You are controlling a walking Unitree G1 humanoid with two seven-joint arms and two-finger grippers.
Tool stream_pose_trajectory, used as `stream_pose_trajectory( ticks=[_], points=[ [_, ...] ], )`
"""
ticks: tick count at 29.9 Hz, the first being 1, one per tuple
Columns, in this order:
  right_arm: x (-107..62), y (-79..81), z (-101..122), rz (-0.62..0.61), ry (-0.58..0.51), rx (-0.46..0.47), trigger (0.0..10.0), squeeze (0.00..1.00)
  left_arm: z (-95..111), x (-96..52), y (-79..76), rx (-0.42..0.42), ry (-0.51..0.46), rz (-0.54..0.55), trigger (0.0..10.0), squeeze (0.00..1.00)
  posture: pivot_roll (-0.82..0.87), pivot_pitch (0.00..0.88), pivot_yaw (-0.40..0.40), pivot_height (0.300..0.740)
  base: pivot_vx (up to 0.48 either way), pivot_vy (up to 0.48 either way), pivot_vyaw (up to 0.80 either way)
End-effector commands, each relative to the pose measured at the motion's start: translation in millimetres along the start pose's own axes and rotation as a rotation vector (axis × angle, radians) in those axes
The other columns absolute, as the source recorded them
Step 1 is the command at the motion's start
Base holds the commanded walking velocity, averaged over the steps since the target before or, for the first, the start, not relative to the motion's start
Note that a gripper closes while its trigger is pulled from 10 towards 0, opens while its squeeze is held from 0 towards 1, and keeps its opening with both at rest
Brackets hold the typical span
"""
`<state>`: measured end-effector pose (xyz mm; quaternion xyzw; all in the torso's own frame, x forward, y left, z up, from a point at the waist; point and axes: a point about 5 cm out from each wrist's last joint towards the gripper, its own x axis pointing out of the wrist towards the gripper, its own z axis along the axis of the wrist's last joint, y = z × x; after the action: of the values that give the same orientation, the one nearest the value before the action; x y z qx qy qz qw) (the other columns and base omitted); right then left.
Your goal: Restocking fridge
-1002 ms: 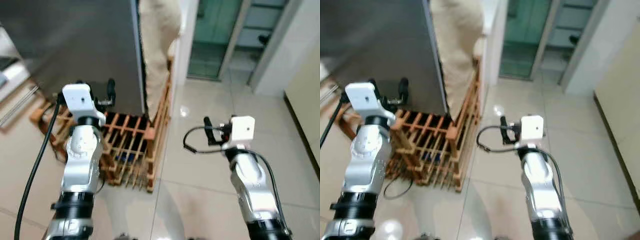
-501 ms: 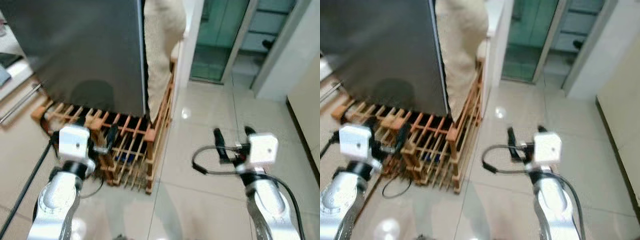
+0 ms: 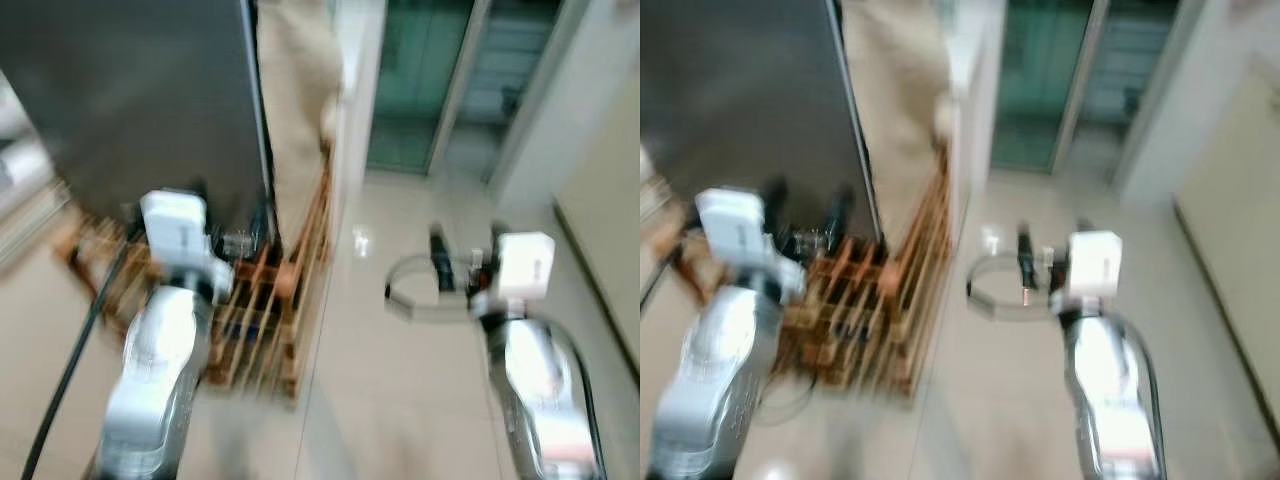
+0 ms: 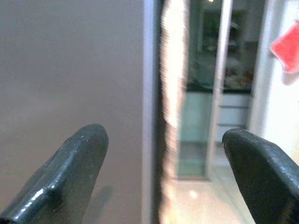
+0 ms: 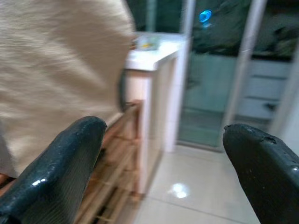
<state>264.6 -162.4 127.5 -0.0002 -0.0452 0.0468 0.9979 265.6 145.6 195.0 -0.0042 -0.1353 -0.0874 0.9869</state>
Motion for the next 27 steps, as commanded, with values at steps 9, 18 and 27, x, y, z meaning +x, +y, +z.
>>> stream_pose_trajectory(
  ticks=[9, 18, 27],
  points=[
    [14.8, 8.1, 5.8, 0.032, -0.036, 0.004, 10.0, 0.0, 7.9, 10.8, -5.7, -0.01, -0.029, -0.034, 10.0, 0.0, -0.05, 0.0, 0.019, 0.74, 0.366, 0.0, 0.0],
    [16.8, 15.6, 0.6, 0.065, -0.022, 0.014, 10.0, 0.0, 10.6, 15.1, 2.1, 0.003, -0.022, 0.018, 10.0, 0.0, -0.05, 0.0, 0.02, 0.74, 0.0, 0.0, 0.0],
    [19.1, 17.0, -2.6, 0.066, -0.01, 0.02, 10.0, 0.0, 1.3, 27.5, -8.2, -0.024, 0.044, -0.031, 10.0, 0.0, -0.06, 0.0, 0.021, 0.74, 0.0, 0.0, 0.0]
  ],
)
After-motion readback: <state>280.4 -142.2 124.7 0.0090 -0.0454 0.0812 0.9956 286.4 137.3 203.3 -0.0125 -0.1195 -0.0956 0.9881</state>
